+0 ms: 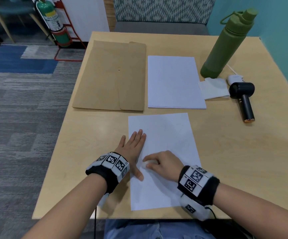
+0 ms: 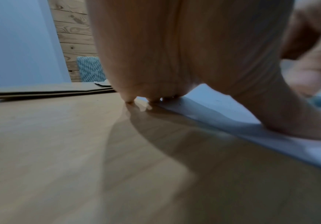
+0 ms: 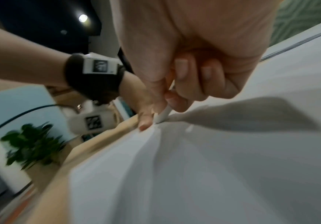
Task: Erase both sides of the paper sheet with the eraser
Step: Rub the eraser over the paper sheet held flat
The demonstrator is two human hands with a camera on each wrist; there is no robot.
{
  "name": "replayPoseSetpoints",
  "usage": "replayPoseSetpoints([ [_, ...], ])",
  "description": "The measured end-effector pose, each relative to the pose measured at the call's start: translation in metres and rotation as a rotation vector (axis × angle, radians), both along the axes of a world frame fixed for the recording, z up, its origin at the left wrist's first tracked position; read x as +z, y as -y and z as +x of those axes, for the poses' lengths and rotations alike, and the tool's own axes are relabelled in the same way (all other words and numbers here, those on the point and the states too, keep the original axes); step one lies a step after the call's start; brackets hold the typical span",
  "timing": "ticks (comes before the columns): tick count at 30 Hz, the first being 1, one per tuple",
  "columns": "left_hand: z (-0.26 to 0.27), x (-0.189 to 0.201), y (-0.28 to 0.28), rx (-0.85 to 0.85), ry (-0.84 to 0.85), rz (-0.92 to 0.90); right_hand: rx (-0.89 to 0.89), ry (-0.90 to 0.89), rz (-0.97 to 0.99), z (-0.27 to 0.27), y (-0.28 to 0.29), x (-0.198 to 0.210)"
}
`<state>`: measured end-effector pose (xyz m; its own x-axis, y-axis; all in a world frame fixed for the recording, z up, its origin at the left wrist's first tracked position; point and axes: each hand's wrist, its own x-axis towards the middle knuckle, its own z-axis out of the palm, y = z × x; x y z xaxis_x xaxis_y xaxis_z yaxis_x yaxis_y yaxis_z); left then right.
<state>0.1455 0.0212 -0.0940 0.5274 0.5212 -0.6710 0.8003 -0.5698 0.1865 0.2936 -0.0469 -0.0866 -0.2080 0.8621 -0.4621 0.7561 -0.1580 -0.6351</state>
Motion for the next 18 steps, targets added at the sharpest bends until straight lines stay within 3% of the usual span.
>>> replayPoseSetpoints([
  [4,-0.001,-0.001,0.0,0.007,0.019,-0.005,0.178,0.041,-0.097,0.007,0.016,0.003],
  [10,-0.001,-0.003,0.001,0.004,0.006,0.006,-0.042,-0.018,0.019,-0.002,-0.01,-0.001],
  [15,-0.002,-0.003,-0.001,0.008,0.019,-0.008,0.231,0.041,-0.147,0.018,0.023,-0.004],
  [18,0.0,-0.001,-0.001,0.011,0.01,-0.009,0.175,0.049,-0.092,0.015,0.005,-0.002],
])
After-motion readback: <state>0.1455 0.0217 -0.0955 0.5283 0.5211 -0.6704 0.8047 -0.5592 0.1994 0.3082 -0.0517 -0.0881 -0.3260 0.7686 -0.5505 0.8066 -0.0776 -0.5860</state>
